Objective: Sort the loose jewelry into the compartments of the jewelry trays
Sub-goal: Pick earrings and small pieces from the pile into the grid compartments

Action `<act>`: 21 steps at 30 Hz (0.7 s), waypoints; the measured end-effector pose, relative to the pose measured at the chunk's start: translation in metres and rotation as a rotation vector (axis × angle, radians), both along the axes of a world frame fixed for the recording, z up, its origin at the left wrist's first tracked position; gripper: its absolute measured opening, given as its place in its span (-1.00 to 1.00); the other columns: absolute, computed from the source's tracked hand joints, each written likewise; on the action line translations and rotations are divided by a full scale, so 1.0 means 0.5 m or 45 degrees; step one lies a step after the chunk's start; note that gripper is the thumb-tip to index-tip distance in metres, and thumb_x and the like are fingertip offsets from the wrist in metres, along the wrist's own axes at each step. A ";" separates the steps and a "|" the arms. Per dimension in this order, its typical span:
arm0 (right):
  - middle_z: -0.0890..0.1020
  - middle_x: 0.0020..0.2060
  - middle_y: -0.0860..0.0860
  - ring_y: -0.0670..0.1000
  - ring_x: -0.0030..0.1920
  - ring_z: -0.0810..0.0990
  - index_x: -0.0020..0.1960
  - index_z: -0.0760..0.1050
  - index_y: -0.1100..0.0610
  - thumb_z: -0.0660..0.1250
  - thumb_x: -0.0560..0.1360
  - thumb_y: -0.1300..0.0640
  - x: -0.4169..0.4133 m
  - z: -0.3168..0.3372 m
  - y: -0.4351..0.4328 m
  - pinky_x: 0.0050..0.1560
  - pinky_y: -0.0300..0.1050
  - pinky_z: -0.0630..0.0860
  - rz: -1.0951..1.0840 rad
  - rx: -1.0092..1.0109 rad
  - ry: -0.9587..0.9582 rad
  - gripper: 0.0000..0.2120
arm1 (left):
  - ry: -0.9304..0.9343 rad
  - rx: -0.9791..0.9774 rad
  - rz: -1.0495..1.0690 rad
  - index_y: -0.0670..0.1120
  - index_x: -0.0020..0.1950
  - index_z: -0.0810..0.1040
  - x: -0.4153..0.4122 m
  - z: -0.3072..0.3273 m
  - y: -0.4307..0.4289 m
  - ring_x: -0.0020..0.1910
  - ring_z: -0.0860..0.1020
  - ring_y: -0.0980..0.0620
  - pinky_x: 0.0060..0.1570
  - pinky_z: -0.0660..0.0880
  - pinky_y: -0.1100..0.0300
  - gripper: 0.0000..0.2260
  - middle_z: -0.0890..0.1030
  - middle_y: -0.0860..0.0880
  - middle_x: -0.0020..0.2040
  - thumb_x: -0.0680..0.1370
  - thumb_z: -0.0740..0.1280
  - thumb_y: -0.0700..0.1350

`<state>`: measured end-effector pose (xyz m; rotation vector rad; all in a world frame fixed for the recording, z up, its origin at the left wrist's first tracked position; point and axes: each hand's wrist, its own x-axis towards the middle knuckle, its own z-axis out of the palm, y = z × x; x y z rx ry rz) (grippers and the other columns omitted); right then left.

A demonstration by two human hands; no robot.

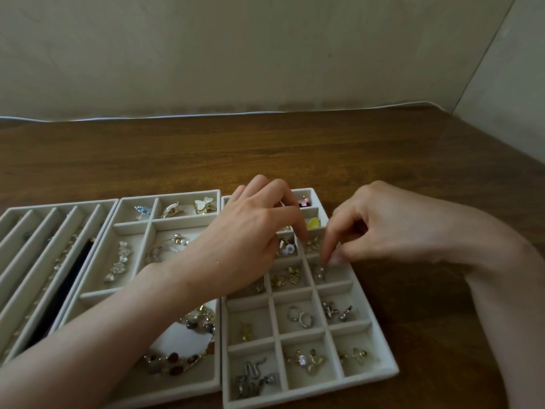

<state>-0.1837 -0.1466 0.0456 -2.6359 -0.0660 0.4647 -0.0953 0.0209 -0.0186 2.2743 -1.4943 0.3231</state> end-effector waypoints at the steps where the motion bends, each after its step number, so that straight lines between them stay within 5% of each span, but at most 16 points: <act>1: 0.63 -0.07 -0.16 -0.17 -0.05 0.56 -0.11 0.65 -0.09 0.38 0.46 0.14 -0.001 0.001 0.003 0.01 -0.15 0.53 0.016 -0.006 0.027 -0.86 | -0.004 -0.009 0.007 0.07 -0.06 0.57 0.001 0.000 -0.001 0.02 0.36 0.07 -0.02 0.39 0.11 -0.56 0.47 0.06 0.01 0.35 -0.07 -0.15; 7: 0.61 0.03 -0.22 -0.21 0.06 0.53 -0.03 0.61 -0.11 0.33 0.50 0.15 -0.003 0.004 0.012 0.17 -0.14 0.50 0.035 -0.083 0.107 -0.82 | -0.015 -0.033 0.020 0.05 -0.07 0.57 0.000 0.000 -0.002 0.01 0.36 0.07 -0.03 0.41 0.10 -0.60 0.47 0.06 -0.01 0.36 0.00 -0.25; 21: 0.55 0.02 -0.29 -0.33 -0.02 0.50 0.00 0.63 -0.11 0.25 0.53 0.22 -0.010 0.006 0.017 0.06 -0.25 0.48 0.108 -0.096 0.090 -0.72 | -0.023 -0.036 0.000 0.04 -0.08 0.58 0.000 0.001 -0.002 0.01 0.38 0.04 -0.04 0.42 0.08 -0.57 0.48 0.05 -0.01 0.36 -0.07 -0.15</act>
